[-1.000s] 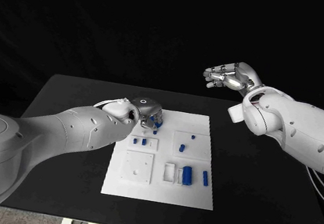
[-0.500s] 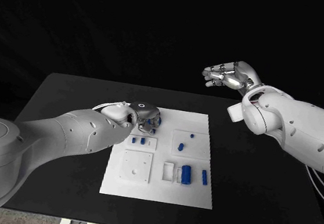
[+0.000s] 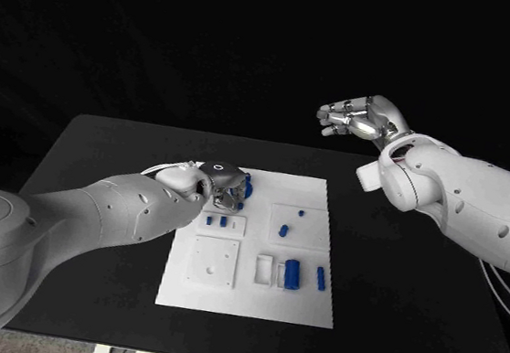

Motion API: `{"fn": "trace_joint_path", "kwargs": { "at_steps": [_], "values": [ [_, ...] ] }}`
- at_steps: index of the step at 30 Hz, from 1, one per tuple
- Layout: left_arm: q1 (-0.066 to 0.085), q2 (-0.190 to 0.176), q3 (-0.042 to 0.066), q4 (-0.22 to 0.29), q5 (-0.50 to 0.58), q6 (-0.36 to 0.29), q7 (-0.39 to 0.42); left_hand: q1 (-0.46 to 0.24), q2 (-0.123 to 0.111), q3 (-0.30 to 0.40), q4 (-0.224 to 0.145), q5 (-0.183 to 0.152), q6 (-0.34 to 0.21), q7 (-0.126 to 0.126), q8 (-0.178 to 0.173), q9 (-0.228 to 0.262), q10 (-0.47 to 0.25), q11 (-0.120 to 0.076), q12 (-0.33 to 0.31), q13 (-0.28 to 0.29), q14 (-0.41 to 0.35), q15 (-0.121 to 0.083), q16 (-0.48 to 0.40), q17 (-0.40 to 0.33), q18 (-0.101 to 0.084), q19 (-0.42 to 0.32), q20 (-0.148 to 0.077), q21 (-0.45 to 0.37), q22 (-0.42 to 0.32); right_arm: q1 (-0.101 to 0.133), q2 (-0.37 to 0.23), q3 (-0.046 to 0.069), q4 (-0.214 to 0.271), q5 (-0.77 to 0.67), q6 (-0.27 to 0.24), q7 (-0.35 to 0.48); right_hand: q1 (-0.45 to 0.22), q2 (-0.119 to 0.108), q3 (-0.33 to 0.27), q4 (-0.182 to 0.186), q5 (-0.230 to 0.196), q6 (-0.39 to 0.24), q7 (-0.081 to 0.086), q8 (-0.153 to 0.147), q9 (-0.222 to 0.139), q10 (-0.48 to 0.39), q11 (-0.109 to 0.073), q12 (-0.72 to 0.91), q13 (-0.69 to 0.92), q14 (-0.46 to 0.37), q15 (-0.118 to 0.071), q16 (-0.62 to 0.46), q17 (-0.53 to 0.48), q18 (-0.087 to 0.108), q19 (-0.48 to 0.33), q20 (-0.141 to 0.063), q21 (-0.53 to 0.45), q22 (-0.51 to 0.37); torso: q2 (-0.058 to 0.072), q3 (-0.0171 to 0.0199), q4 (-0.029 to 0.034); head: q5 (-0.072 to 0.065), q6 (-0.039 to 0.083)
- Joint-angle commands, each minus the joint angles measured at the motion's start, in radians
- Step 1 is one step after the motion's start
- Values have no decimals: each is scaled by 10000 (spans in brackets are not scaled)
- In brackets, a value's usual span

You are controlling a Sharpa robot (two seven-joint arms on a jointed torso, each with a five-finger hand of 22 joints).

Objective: Assemble the parts on the task board

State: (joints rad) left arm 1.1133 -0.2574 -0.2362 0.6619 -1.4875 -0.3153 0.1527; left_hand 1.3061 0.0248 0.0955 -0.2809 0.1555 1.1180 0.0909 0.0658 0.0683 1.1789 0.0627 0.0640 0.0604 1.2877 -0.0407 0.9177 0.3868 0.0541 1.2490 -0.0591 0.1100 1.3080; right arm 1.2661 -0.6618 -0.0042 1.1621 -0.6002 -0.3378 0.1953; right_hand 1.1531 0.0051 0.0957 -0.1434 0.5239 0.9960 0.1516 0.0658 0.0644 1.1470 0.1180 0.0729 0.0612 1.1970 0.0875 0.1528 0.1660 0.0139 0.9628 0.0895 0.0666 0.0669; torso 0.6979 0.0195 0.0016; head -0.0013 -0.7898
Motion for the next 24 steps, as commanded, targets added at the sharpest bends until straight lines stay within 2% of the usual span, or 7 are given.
{"fn": "trace_joint_path", "kwargs": {
  "at_steps": [1,11,24],
  "values": [
    [-6,31,5,-26,190,36,175,-9,151,103,10,53,-29,-56,-35,-10,-36,-31,-59,-9,89,26,58,-19,69,71,46,7,199,6,5,6,28,-29,102,102,57,-76,4,66,32,-41,40,-29,2,-65,22,-37,-11,15,57,-80,-35,-139,-78,18,-5,-7,8,4,8,-18,10],
    [-37,34,6,-119,382,105,252,-64,314,337,54,30,184,-52,-31,-5,159,-74,-62,-11,299,18,82,-60,113,111,46,155,208,11,26,6,36,-29,105,95,54,-75,6,75,37,-38,39,-31,1,-57,21,-37,-11,20,58,-87,-49,-139,-78,17,-5,-7,24,8,-6,-43,11],
    [-109,82,7,-169,740,-145,444,-134,170,531,26,27,-563,-24,-43,-49,-206,-6,-67,-21,646,3,39,-78,205,235,56,370,199,27,45,6,55,-30,107,87,66,-85,17,71,40,-30,37,-30,2,-53,17,-39,-11,21,58,-97,-69,-139,-84,19,-6,-7,23,6,12,-110,11]
  ]
}}
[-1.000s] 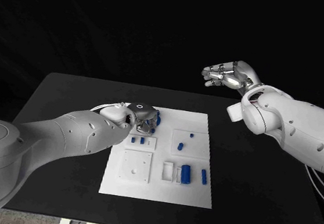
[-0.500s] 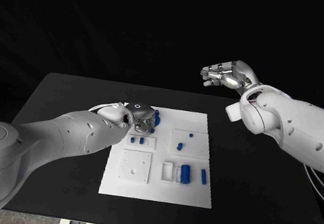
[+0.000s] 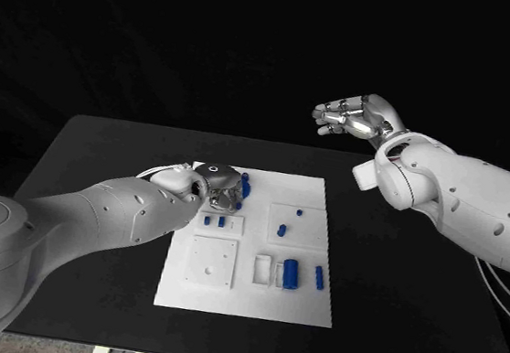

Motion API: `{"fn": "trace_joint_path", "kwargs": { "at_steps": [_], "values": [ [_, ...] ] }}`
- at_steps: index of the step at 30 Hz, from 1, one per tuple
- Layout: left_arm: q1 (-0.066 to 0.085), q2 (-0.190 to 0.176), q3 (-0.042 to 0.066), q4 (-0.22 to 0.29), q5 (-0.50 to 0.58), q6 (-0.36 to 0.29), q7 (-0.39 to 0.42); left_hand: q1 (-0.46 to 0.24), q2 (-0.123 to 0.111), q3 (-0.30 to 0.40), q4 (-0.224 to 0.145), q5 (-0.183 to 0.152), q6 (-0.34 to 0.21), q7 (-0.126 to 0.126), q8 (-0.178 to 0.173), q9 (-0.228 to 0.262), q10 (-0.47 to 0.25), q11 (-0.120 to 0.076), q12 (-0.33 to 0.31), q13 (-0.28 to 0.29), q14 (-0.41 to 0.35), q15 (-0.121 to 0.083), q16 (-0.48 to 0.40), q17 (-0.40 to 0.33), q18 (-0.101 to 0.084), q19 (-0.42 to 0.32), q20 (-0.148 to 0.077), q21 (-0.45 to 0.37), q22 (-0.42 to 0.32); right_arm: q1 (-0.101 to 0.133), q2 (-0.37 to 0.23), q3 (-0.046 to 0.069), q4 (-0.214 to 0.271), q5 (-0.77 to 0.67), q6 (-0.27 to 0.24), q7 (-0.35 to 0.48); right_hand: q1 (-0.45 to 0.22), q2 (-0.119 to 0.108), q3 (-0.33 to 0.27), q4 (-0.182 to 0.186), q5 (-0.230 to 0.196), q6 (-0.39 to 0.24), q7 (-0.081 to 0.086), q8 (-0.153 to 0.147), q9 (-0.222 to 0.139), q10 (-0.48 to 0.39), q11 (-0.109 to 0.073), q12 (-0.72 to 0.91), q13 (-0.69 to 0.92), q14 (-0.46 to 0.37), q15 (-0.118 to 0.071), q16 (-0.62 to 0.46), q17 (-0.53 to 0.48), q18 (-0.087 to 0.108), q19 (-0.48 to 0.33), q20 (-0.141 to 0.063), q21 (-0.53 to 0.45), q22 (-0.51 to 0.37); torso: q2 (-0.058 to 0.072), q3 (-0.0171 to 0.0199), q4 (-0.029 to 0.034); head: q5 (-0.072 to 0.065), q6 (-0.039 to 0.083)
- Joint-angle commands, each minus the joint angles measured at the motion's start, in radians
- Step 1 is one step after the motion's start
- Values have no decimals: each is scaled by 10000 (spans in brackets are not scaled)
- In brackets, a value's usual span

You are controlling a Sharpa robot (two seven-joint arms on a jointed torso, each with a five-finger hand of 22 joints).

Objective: Assemble the parts on the task board

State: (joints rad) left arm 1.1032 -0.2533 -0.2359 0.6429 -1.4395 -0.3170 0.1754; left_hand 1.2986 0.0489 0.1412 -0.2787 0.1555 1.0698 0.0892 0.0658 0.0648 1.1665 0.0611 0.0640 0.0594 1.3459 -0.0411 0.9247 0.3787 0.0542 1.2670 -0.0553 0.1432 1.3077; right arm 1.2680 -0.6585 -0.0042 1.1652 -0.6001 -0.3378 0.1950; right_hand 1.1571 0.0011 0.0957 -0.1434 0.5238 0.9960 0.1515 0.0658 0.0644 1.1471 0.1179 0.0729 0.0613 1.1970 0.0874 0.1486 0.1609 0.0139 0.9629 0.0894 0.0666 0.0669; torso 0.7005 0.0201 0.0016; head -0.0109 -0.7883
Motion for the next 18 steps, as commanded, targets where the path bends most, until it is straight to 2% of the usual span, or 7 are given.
{"fn": "trace_joint_path", "kwargs": {
  "at_steps": [1,3,11,18],
  "values": [
    [-10,45,4,25,276,-147,221,-61,-87,84,3,28,-134,-10,-48,-19,-98,14,-68,-10,73,7,-32,6,207,57,19,48,201,10,13,6,26,-31,107,89,24,-46,17,71,41,-29,38,-30,2,-53,18,-39,-13,20,59,-56,-20,-139,-86,19,-5,-7,-3,4,12,-19,-3],
    [-12,52,4,34,306,-162,225,-68,-156,96,6,5,-373,-10,-44,-24,-198,38,-67,-10,89,14,-44,7,216,66,25,69,195,12,13,6,29,-31,106,87,23,-48,19,71,38,-30,38,-30,1,-53,18,-39,-13,16,62,-59,-25,-139,-89,22,-6,-7,-2,4,13,-32,13],
    [-15,71,5,71,396,-148,229,-92,-217,75,39,-73,-490,58,-42,-25,-237,56,-66,-10,122,16,-46,17,221,79,31,90,185,18,14,6,32,-32,106,81,23,-53,25,70,41,-29,37,-30,1,-51,18,-40,-13,16,64,-62,-35,-139,-95,23,-5,-7,4,9,14,-63,15],
    [-16,108,5,62,424,87,158,-68,-44,114,78,-151,164,56,-22,-5,162,-17,-65,-8,144,-6,53,86,196,87,2,149,206,21,21,6,31,-32,115,80,23,-53,25,70,41,-29,37,-30,1,-51,18,-40,-13,16,64,-62,-35,-139,-95,23,-5,-7,5,6,8,-77,12]
  ]
}}
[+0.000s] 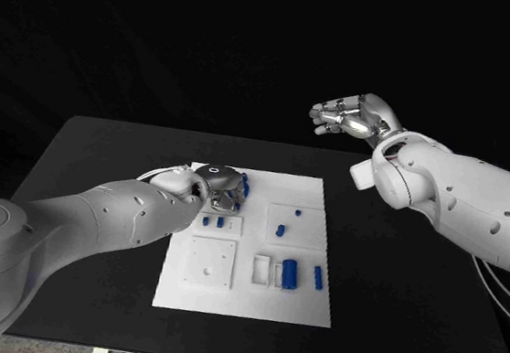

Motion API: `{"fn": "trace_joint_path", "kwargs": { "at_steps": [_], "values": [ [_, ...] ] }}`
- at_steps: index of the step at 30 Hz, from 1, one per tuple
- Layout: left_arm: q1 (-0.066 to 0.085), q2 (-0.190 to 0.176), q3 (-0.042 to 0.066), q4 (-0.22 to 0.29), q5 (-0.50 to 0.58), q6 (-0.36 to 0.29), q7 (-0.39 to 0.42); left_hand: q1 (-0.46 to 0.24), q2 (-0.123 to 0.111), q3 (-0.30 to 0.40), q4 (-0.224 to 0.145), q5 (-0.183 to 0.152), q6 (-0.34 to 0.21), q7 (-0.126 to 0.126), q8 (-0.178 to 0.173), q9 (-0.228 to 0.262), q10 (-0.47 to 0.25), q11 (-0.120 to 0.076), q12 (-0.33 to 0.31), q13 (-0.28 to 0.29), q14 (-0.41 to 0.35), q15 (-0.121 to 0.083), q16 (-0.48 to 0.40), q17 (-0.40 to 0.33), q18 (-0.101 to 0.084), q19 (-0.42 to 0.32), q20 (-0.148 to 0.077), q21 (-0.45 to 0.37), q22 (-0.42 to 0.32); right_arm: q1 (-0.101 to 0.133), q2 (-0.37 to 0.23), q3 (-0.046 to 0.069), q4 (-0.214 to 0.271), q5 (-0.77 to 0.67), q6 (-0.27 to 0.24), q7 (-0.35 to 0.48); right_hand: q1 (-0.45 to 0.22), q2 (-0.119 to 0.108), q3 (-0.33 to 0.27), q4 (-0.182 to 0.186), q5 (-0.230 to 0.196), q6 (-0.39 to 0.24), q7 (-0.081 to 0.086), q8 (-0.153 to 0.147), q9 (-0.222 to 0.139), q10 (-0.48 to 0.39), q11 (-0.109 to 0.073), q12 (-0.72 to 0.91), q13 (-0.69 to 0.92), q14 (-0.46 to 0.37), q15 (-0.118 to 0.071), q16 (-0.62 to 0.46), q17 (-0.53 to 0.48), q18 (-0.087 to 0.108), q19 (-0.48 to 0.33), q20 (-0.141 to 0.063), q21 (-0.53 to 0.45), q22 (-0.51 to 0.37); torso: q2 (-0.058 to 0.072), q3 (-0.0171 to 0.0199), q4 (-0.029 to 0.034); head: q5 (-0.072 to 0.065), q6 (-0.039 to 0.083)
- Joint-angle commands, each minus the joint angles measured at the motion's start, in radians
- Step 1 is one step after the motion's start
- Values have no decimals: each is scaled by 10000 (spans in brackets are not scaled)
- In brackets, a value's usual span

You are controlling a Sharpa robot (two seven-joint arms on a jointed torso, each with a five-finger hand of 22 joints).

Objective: Assemble the parts on the task board

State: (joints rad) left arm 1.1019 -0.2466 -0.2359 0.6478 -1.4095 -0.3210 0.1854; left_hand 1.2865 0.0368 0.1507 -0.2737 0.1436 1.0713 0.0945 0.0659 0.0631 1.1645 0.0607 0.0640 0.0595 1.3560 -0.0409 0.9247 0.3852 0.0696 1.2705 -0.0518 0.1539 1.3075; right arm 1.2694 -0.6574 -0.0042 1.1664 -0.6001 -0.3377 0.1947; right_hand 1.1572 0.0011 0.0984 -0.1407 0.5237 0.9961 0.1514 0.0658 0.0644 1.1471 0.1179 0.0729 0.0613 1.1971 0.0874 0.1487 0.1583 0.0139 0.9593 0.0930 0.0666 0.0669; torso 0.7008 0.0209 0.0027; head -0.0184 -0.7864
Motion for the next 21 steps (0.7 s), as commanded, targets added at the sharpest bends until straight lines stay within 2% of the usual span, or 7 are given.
{"fn": "trace_joint_path", "kwargs": {
  "at_steps": [1,12,21],
  "values": [
    [-3,46,5,1,119,173,42,56,97,25,28,-32,201,10,-33,8,223,-15,-65,-10,30,-1,68,32,40,50,-35,58,209,7,11,6,18,-32,117,83,23,-52,3,43,40,-26,36,-30,2,-46,16,-39,-13,18,62,-64,-14,-139,-59,-13,-5,-6,2,-2,-3,-6,-7],
    [-4,78,5,-86,75,518,-130,325,557,58,128,-34,1049,-19,-21,33,889,-143,-64,-7,155,-3,210,101,66,-17,-52,262,222,10,15,6,19,-32,134,78,18,-50,4,48,41,-18,33,-29,2,-40,14,-38,-13,19,63,-64,-19,-139,-61,-11,-5,-6,11,-14,7,-1,-14],
    [-7,95,5,-120,56,499,-255,722,720,183,-11,-31,1236,18,-25,37,1122,-176,-62,-5,326,-19,210,96,180,-53,-80,667,250,11,18,6,19,-32,134,82,18,-56,8,51,42,-9,30,-28,3,-26,11,-39,-13,17,63,-66,-28,-139,-63,-12,-4,-6,18,-5,4,-10,-18]
  ]
}}
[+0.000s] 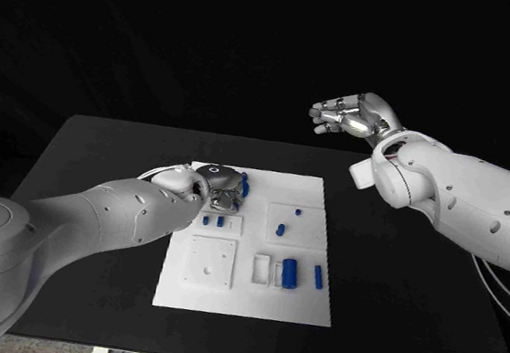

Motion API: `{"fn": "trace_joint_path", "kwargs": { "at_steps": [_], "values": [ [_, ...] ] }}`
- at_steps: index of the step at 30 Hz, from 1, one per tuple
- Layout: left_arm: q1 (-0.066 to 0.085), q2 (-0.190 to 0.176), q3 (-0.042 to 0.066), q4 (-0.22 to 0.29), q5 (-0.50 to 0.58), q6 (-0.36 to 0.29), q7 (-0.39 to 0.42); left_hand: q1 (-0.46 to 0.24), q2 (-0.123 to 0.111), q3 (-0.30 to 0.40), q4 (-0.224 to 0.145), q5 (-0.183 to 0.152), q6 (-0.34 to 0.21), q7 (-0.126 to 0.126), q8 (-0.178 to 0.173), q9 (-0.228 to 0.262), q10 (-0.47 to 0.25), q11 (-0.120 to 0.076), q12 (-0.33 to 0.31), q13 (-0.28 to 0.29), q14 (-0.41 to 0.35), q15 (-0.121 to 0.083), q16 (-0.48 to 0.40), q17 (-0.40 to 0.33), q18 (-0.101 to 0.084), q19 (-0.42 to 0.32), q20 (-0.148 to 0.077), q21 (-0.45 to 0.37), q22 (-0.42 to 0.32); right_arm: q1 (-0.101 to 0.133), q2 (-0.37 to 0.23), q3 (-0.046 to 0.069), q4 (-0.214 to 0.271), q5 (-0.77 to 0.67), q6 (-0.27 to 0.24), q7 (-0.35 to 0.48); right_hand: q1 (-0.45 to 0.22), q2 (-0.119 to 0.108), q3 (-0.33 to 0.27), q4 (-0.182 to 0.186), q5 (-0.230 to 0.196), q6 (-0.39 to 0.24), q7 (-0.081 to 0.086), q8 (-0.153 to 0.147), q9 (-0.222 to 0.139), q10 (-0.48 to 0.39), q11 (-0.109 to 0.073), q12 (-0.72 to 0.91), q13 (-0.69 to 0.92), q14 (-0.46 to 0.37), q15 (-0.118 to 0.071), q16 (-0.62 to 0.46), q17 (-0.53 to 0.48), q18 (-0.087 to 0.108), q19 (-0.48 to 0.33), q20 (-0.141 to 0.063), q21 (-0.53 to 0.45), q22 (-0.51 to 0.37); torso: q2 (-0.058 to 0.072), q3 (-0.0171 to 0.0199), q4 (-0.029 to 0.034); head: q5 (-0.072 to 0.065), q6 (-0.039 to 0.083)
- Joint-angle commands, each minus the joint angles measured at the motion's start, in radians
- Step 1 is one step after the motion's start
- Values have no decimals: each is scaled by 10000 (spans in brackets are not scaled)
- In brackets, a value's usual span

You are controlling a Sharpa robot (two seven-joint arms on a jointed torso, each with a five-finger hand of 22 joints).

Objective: Assemble the parts on the task board

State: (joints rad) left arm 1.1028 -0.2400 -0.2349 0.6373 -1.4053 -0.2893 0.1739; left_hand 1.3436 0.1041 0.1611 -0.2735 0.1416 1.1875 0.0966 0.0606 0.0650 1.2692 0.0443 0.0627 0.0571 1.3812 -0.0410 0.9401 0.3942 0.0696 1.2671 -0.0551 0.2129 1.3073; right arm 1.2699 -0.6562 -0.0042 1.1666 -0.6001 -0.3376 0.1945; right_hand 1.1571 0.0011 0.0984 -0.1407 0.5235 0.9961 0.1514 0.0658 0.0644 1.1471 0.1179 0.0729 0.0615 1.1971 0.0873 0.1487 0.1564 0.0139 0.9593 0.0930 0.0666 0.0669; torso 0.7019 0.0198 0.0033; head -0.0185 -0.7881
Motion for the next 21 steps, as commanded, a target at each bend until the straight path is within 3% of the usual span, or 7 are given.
{"fn": "trace_joint_path", "kwargs": {
  "at_steps": [1,11,21],
  "values": [
    [-16,32,-6,-22,12,169,-149,174,49,112,-23,-9,92,-2,26,17,102,-16,-49,19,111,-20,59,8,194,-31,-48,156,252,5,6,6,18,-32,132,84,18,-56,8,51,43,-9,30,-28,3,-26,11,-39,-14,17,63,-67,-9,-139,-64,-11,-5,-6,9,9,-1,-13,0],
    [-31,-15,-5,70,45,-204,-80,149,-16,369,-37,-19,529,-108,30,68,675,-177,-46,25,398,-134,211,113,195,21,-153,635,228,5,-10,6,18,-32,125,88,10,-58,10,64,44,-7,29,-30,2,-19,9,-40,-14,21,63,-64,-16,-139,-66,-9,-4,-6,-1,7,3,-55,9],
    [-21,-370,19,630,706,-1137,170,34,-161,711,-7,-2,633,-143,28,60,792,-218,-46,25,419,-206,405,269,149,1,-241,969,212,5,-117,6,46,-33,114,84,13,-59,13,66,48,-8,28,-30,2,-15,8,-38,-14,19,63,-65,-20,-139,-69,-10,-5,-6,-3,1,57,-78,56]
  ]
}}
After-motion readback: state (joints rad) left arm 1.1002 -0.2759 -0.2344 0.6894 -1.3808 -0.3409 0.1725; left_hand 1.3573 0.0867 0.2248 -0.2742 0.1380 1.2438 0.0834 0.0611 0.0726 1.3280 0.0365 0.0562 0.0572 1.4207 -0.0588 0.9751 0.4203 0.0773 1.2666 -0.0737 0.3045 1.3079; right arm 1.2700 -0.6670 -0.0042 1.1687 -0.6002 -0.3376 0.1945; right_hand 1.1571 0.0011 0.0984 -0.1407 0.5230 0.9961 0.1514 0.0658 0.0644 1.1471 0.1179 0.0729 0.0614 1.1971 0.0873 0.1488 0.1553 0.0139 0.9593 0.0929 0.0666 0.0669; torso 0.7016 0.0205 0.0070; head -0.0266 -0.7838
